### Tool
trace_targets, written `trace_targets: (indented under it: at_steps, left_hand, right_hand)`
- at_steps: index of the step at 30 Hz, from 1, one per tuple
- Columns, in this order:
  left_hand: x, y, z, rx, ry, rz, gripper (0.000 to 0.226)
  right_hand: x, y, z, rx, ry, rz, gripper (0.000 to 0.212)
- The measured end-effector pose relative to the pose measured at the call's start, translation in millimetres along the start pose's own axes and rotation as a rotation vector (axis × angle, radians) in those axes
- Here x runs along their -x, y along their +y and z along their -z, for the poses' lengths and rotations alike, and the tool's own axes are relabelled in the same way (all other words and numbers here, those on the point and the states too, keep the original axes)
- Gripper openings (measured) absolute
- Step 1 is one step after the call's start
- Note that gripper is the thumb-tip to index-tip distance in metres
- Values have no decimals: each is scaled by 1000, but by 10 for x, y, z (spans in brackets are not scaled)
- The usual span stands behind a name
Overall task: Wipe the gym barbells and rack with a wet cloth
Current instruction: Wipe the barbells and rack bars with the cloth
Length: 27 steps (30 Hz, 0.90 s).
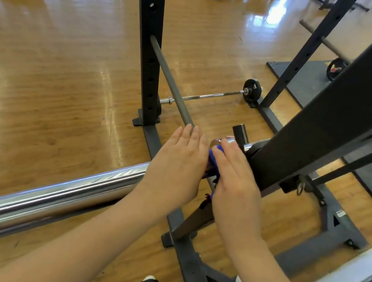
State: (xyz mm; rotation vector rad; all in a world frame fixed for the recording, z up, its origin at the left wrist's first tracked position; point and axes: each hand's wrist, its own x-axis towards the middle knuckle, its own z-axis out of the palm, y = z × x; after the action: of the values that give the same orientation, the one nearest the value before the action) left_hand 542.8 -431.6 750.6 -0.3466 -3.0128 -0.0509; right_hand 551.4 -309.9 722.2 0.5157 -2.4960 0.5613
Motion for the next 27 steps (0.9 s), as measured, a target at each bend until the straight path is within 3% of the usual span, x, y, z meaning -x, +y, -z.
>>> trace_targets:
  at_steps: [6,12,14,20,24,27]
  left_hand:
    - [9,26,5,-69,48,4,79]
    - [306,48,20,-198,145,70,97]
    - [446,-33,50,-214,105,121,112]
    - [826,-336,92,-289,64,172,115]
    - [1141,-513,2,-301,140,261,120]
    - [1281,-571,-74,-312,185,276,116]
  right_hand:
    - [225,99,-40,-139,93,-10,39]
    - [187,61,18,-270,107,-64,41]
    - [234,79,3,-309,102,-82,37]
    - [371,98,-13,-379,70,-155,42]
    - [178,23,2,-288,72,-60,41]
    - [-158,-9,-68,-254,-18,0,36]
